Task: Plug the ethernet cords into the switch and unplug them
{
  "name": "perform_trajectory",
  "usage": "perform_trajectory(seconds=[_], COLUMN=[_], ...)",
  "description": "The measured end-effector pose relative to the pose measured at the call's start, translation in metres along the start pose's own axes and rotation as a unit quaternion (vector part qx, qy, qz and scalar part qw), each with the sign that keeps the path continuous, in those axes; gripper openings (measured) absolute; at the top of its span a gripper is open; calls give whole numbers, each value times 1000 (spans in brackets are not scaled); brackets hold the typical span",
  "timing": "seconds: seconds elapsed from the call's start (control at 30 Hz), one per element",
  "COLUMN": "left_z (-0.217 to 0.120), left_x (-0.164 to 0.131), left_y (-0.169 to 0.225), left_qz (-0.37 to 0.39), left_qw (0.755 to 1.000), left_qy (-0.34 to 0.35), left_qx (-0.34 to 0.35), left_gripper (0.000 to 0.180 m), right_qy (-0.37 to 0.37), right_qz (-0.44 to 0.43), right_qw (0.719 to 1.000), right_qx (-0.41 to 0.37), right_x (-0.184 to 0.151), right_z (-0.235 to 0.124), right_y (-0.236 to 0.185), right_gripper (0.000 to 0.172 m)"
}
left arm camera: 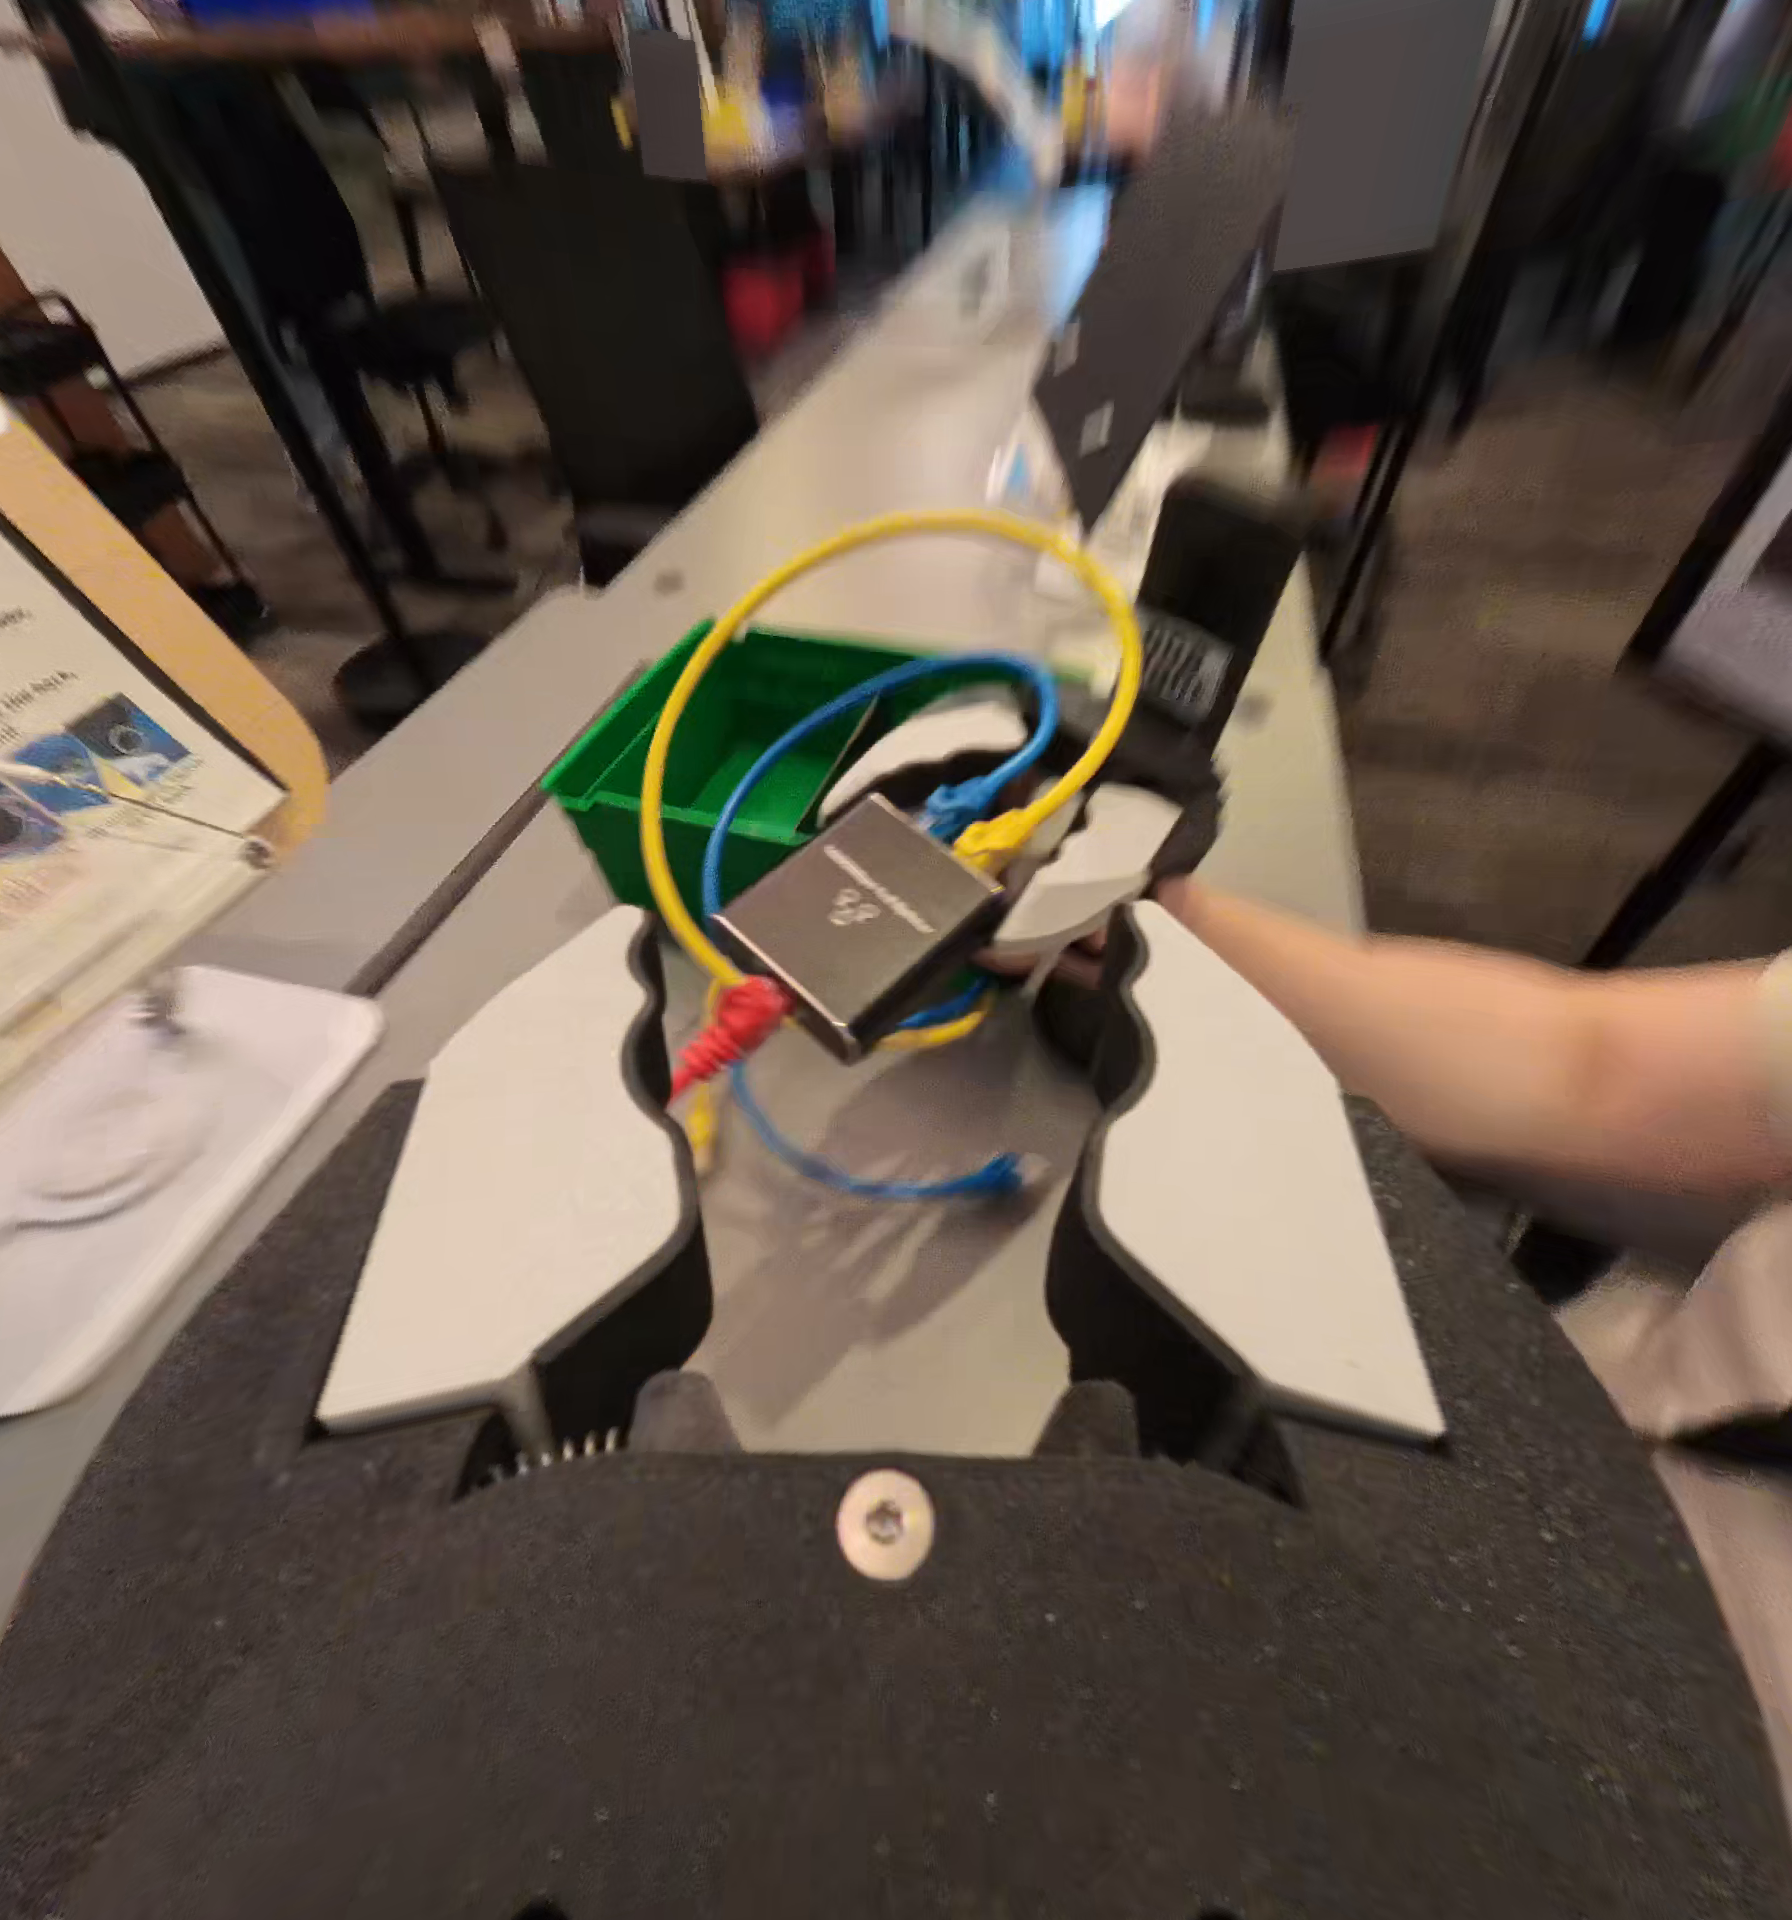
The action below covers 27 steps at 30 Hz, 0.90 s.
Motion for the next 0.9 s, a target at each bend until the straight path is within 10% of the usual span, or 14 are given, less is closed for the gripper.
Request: perform_trajectory(seconds=[0.2,0.3,0.43,0.6,0.9], left_z=[4,9,24,62,95], left_x=[-61,-74,-72,-71,-70], left_y=[11,2,-6,-15,-32], left_qz=[-168,1,277,374,498], left_qw=[978,979,900,871,802], left_qy=[110,70,4,-54,-66], left_qx=[49,191,336,312,324], left_gripper=[55,59,61,70,26], right_qy=[20,5,-15,-45,-76], right_qz=[-44,-10,47,53,58], right_qw=[998,999,997,995,990], right_qx=[-33,-42,-53,-69,-103], right_x=[4,-3,-10,-15,-24], right_z=[2,6,16,28,27], right_y=[2,7,14,11,15], right_gripper=[58,58,58,58,58])
Point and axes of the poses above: each gripper's, where its closed fingertips meet, z out along the fingers, x out of its top, y = z × x across the jaws, the point moved 6 cm from there along -z, back along the fingers, and after that the axes turned 2 degrees about y, right-handed, at the moved point
